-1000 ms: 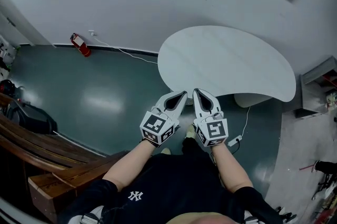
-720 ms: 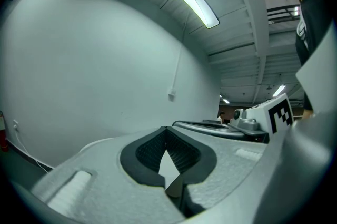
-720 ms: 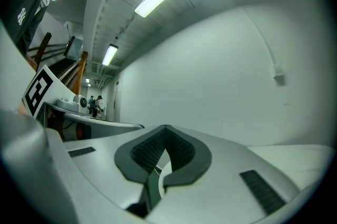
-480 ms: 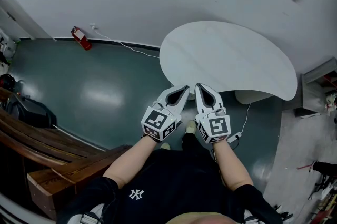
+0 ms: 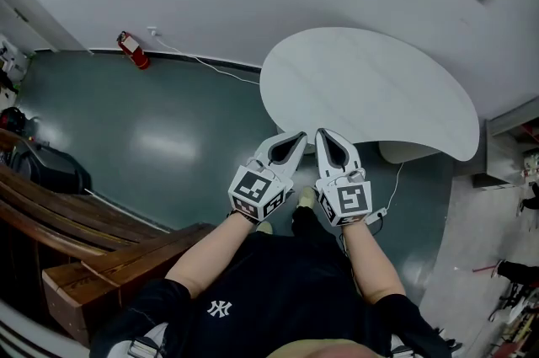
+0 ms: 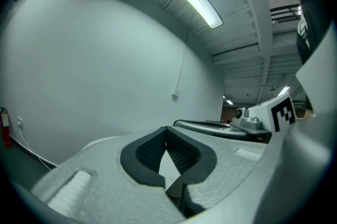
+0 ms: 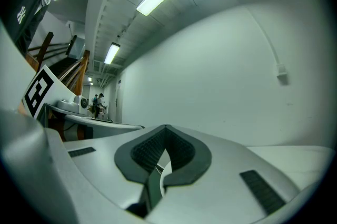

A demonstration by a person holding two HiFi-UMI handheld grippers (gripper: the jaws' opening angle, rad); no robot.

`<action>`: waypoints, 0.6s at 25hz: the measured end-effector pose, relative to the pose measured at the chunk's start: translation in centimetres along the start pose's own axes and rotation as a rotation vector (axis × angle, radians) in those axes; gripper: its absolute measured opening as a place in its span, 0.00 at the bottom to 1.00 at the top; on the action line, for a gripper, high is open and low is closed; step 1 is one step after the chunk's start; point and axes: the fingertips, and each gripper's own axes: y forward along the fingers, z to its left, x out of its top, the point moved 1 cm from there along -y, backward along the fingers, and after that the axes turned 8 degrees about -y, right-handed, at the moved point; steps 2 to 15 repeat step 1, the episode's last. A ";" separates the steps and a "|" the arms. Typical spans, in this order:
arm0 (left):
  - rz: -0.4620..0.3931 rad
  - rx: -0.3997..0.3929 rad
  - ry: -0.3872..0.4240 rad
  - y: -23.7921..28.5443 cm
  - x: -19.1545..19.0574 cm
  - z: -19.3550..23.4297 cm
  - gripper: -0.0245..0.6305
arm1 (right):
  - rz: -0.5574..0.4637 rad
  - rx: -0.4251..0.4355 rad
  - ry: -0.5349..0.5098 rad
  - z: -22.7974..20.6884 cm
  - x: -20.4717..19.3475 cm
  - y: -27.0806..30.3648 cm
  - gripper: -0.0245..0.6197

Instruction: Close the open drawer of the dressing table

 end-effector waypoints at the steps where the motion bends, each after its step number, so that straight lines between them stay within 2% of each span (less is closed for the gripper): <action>1: 0.000 0.000 0.000 0.0 0.0 0.0 0.05 | 0.001 0.000 -0.001 0.0 0.0 0.0 0.06; 15: 0.000 0.000 0.000 0.0 0.0 0.0 0.05 | 0.001 0.000 -0.001 0.0 0.0 0.0 0.06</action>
